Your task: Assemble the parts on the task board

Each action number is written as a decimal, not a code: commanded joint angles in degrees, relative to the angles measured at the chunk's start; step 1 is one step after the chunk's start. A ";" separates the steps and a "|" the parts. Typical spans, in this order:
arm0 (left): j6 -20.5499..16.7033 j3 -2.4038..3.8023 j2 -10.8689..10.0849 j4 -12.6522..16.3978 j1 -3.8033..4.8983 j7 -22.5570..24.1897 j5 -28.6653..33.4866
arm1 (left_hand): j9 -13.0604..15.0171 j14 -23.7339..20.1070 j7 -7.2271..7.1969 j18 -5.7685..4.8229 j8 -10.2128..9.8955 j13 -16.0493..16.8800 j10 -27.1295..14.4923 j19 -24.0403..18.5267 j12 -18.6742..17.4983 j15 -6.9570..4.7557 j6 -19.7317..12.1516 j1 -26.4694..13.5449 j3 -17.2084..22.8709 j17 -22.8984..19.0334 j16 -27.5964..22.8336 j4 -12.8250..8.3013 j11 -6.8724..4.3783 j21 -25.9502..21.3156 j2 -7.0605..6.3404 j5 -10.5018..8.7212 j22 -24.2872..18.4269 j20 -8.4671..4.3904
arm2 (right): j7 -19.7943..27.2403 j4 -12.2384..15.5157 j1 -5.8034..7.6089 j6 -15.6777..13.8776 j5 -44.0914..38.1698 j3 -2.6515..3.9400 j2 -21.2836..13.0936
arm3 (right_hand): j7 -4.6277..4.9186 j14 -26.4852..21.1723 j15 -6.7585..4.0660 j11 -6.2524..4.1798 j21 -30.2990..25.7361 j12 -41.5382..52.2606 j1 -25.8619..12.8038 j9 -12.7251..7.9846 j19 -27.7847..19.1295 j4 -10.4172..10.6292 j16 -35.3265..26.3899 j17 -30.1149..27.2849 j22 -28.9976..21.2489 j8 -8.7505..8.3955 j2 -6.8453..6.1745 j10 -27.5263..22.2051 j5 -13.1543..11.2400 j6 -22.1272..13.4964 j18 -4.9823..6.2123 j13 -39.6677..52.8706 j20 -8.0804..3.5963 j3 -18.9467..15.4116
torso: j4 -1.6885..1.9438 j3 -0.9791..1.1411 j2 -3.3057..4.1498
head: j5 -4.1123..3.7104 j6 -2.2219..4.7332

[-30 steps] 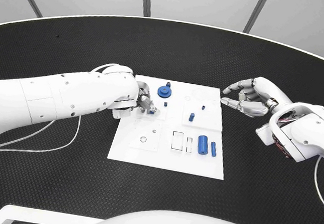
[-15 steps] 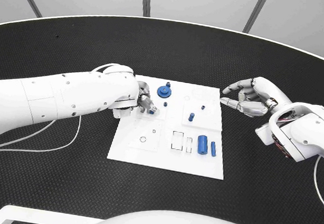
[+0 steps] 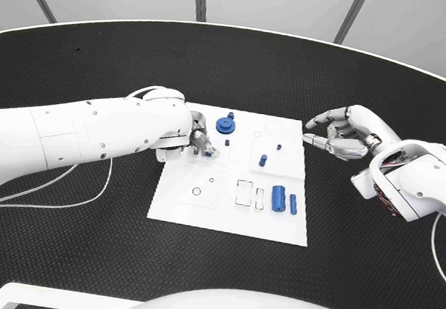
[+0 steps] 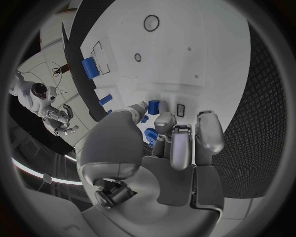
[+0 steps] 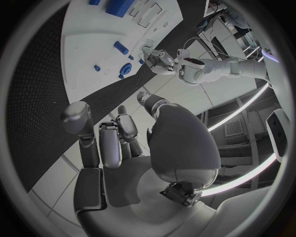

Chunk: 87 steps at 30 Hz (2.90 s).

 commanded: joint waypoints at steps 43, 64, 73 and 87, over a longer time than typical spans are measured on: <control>5.60 0.08 -1.57 0.19 1.06 2.85 6.61 | -0.08 5.50 0.40 -0.53 4.26 -0.71 0.21 -0.38 0.05 0.42 -2.55 1.62 25.12 13.56 -0.18 -11.61 0.11 -0.49 -1.27 0.26 -0.08 0.37 | -0.35 -0.49 -0.01 0.64 0.00 -0.01 0.19 | -0.03 3.43 -0.36 -0.03 -0.15 -0.15 -0.44 -0.07 -0.18 0.33 -0.16 5.51 -0.01 0.31 0.09 -0.10 0.23 -0.19 0.82 0.10 -0.03 0.02 | 0.07 -0.05 -0.02 | -0.02 -0.04; 19.93 0.11 7.76 -10.67 5.47 -2.08 11.03 | -0.27 5.62 0.66 -0.51 4.20 -0.99 0.23 -0.57 -0.07 0.62 -2.91 0.64 25.09 13.95 0.03 -11.50 0.36 -0.60 -0.18 0.07 -0.19 0.51 | -0.50 -0.74 -0.01 0.70 0.00 -0.01 0.62 | -0.06 3.44 -0.40 -0.07 -0.45 -0.19 -0.24 -0.11 -0.13 0.43 -0.23 5.47 -0.18 0.53 0.16 -0.11 0.69 -0.27 0.84 0.02 -0.08 0.10 | -0.08 0.13 0.07 | 0.20 0.48; 21.47 0.08 11.68 -15.82 5.59 -3.08 11.12 | -0.36 5.57 0.77 -0.54 4.12 -0.95 0.19 -0.54 -0.02 0.71 -3.26 0.42 24.82 13.81 -0.05 -11.76 0.46 -0.56 0.45 0.06 -0.04 0.56 | -0.60 -0.65 -0.01 0.70 0.00 -0.01 0.72 | -0.07 3.45 -0.42 -0.07 -0.53 -0.22 -0.09 -0.15 -0.04 0.46 -0.29 5.44 -0.18 0.69 0.13 -0.13 1.53 -0.34 0.82 -0.03 -0.11 0.18 | 0.01 0.05 0.10 | 0.21 0.38; 24.00 0.06 13.93 -19.73 5.52 -3.45 11.14 | -0.44 5.57 0.87 -0.56 4.06 -0.91 0.12 -0.52 0.07 0.79 -3.52 0.34 24.30 13.82 -0.04 -12.38 0.55 -0.53 0.89 0.04 0.09 0.63 | -0.66 -0.56 0.00 0.60 0.00 -0.01 0.82 | -0.06 3.43 -0.43 -0.08 -0.74 -0.26 -0.04 -0.18 -0.06 0.50 -0.37 5.33 -0.31 0.78 0.11 -0.16 2.09 -0.38 0.85 -0.08 -0.12 0.23 | -0.03 -0.05 0.03 | 0.26 0.00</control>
